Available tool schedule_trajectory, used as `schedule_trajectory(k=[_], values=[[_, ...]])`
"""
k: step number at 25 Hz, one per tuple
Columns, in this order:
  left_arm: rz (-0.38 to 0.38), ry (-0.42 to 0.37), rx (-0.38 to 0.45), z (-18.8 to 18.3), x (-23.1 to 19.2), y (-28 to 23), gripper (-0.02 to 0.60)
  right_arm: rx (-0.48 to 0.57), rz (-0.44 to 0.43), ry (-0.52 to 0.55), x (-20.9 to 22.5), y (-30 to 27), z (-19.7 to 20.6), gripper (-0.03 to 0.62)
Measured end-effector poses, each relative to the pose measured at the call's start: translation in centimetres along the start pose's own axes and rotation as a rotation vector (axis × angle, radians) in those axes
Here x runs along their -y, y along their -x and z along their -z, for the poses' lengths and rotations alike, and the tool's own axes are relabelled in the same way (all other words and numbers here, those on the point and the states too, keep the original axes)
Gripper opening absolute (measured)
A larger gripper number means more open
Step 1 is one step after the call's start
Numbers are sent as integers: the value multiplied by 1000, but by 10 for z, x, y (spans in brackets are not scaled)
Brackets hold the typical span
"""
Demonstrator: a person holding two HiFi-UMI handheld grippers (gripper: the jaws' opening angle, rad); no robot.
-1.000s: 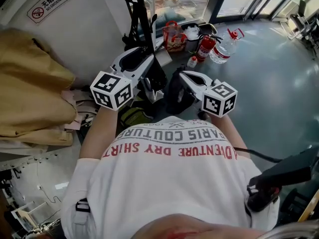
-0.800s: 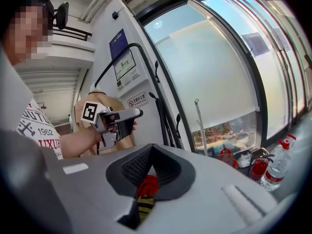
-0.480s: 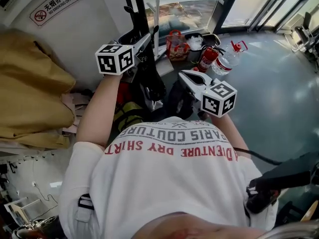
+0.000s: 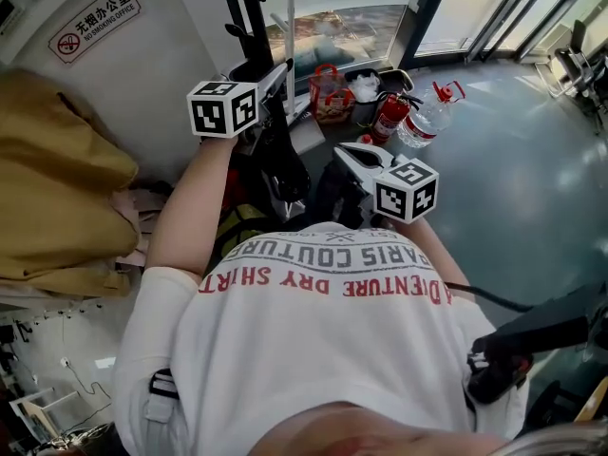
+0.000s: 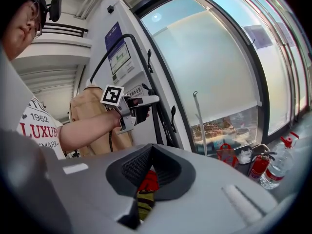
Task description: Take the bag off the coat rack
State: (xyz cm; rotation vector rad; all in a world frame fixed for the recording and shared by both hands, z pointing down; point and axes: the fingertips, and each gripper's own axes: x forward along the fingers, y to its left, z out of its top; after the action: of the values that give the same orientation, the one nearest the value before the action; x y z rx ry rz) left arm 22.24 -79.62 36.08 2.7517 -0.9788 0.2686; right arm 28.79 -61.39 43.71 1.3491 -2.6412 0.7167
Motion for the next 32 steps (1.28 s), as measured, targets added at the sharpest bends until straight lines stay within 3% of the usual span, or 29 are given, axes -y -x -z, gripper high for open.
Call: schedule_trajectory(k=[4,20,32], values=[[-29,34,27,0,-7,1,43,-32,33,-17,12,1,9,2],[-25,-20,129,-30,8,25,26,-57,32,5,14,-1,19,2],[-34,33,168,-81,-1,32,25,-66,76,-22,20,20,28,2]])
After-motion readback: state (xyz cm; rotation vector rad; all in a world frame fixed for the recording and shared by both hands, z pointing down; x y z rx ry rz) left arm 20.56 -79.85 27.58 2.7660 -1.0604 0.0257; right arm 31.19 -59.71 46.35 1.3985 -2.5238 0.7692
